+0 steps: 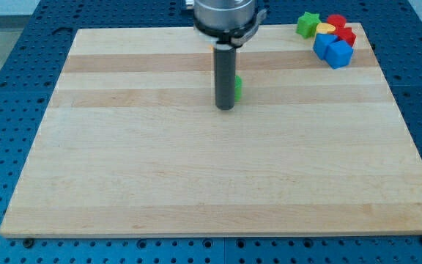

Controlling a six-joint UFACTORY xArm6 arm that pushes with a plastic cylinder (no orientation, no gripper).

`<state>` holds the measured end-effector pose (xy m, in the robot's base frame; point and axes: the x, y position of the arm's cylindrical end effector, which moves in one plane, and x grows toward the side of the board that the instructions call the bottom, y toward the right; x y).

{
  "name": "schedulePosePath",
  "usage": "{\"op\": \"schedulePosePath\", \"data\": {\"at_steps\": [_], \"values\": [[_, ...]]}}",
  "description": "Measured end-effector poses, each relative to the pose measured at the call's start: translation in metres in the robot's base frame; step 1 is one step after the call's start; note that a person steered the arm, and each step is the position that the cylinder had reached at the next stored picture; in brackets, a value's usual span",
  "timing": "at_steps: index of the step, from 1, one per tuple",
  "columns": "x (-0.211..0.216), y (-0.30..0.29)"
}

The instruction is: Push the green circle towards the group of blocks

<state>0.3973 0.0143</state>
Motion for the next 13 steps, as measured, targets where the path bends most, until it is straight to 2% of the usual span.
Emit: {"op": "schedulePosePath", "data": {"at_steps": [1,3,4,5,7,9,10,11,12,13], "values": [[-0.011,0.011],[-0.004,-0.021],[-0.037,0.0],[-0.072,0.045],[-0.081,0.048],[-0.128,0.088],[-0.127,0.077],[-0.1,0.047],[-0.082,0.059],[-0.082,0.102]]}}
